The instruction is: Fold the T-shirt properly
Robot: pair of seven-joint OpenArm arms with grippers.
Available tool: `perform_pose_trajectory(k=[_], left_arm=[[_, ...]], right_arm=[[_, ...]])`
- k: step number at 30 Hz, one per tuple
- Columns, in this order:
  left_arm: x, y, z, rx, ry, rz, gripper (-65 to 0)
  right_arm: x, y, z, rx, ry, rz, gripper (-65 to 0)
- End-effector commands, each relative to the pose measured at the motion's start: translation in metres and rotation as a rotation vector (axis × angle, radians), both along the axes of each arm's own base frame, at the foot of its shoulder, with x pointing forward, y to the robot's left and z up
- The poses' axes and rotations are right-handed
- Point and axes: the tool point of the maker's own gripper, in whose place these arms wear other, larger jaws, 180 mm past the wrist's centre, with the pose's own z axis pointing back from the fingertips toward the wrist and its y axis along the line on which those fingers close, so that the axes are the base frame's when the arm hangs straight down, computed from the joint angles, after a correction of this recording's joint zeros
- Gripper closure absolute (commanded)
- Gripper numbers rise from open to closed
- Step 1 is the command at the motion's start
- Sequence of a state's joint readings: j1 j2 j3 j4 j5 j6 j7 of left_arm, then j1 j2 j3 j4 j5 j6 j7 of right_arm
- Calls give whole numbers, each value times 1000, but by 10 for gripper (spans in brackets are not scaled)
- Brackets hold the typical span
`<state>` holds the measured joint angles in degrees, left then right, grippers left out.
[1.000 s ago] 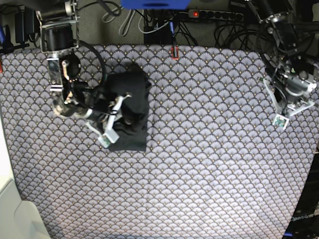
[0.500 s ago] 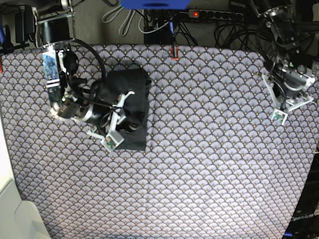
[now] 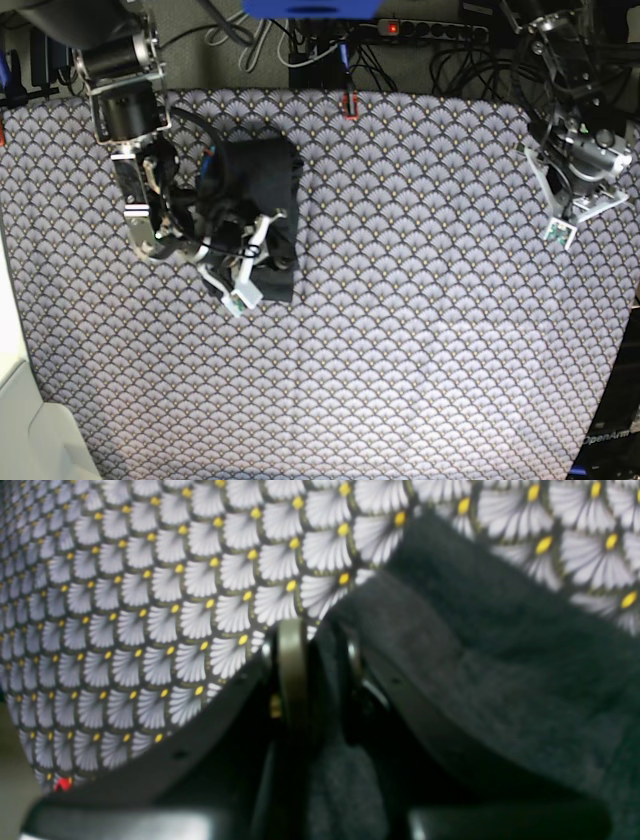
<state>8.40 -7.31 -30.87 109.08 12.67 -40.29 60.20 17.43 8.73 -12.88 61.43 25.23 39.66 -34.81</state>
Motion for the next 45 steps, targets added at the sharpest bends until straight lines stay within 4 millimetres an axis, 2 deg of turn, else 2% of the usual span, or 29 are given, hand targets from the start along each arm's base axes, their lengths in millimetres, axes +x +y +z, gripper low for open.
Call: perform_pose_trajectory(k=[1, 3, 4, 6, 8, 11, 14, 16, 19, 23, 28, 32, 33, 36, 41, 45], left_arm=[[6, 3, 10, 13, -33, -2, -3], [6, 3, 10, 13, -33, -2, -4], [6, 3, 11, 15, -37, -3, -5], [6, 3, 13, 19, -42, -5, -13], [3, 4, 16, 29, -46, -5, -67], [1, 6, 28, 49, -75, 2, -156], [0, 8, 33, 58, -86, 8, -167], [-12, 20, 30, 66, -70, 46, -170], [-26, 40, 31, 82, -61, 111, -172], [-59, 70, 26, 112, -13, 201, -172], [-93, 84, 2, 118, 100, 222, -170], [-123, 89, -15, 116, 189, 234, -152], [-129, 88, -17, 118, 203, 230, -129], [-151, 80, -30, 97, 244, 200, 0], [-196, 65, -70, 9, 355, 223, -2], [-224, 50, -107, -102, 402, 249, -3]], right_arm=[[7, 1, 7, -6, -21, 13, -89], [5, -1, 7, -18, -27, 23, -89], [7, -5, 13, -27, -51, 26, -89], [7, -7, 34, -36, -126, 40, -88], [0, -11, 60, -53, -222, 65, -88], [-20, -8, 90, -62, -328, 111, -88], [-47, -7, 109, -81, -393, 157, -88], [-65, -13, 109, -113, -394, 177, -88], [-80, -43, 102, -170, -355, 117, -88], [-101, -99, 92, -247, -289, -32, -85], [-143, -167, 71, -345, -168, -195, -10], [-188, -211, 59, -417, -63, -305, 0], [-197, -223, 59, -436, -44, -338, 0], [-227, -252, 58, -484, 13, -435, 0], [-267, -286, 59, -538, 87, -569, 0], [-296, -292, 54, -556, 152, -610, 0]])
